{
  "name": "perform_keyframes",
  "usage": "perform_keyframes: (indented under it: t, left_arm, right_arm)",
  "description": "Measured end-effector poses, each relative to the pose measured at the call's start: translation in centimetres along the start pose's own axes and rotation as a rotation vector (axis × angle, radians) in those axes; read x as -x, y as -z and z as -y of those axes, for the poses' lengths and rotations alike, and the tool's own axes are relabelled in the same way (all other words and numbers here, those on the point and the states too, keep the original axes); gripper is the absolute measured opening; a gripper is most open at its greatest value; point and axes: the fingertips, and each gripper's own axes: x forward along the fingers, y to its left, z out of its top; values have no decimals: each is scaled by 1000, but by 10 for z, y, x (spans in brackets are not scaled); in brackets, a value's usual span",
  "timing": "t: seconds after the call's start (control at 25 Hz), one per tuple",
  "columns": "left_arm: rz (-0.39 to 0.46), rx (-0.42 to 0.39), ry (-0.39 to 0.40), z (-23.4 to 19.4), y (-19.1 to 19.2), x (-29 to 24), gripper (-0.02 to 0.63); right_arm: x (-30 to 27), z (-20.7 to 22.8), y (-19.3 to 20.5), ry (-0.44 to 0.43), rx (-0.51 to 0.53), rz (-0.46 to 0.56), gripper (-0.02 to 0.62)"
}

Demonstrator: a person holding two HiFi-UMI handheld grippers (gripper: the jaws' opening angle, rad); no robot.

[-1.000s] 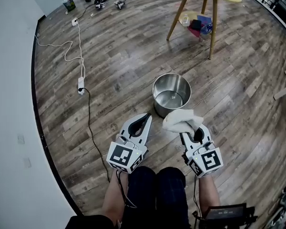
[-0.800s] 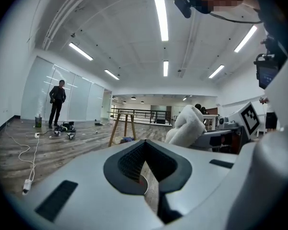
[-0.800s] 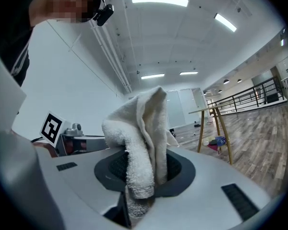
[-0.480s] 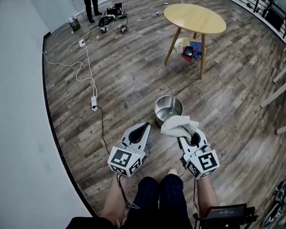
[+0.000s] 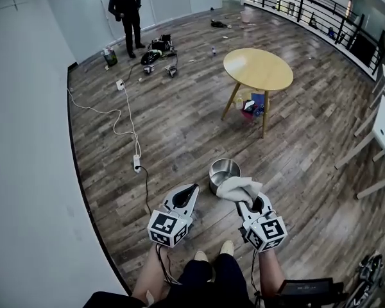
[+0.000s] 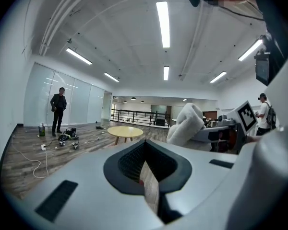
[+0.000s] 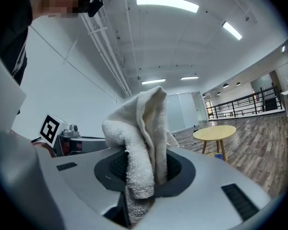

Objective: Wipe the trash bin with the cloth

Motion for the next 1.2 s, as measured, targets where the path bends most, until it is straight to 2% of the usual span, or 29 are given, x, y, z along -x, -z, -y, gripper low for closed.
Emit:
perform_keyframes:
  t: [0.2,0.36,0.72,1.2]
  left_arm:
    - [19,-13,-4,6,-39,19,0]
    - [32,-25,-6,13,-58,32,0]
    - [45,-42,-20,26,-74,36,0]
    - [51,-66,-12,33,-76,26,0]
  right_arm:
    - [14,-19,-46,8,27,23,94]
    - [25,-31,-62,0,43,13,94]
    - [38,-47,-75,-37,49,14,94]
    - [34,-44,-77,-31,64,29,92]
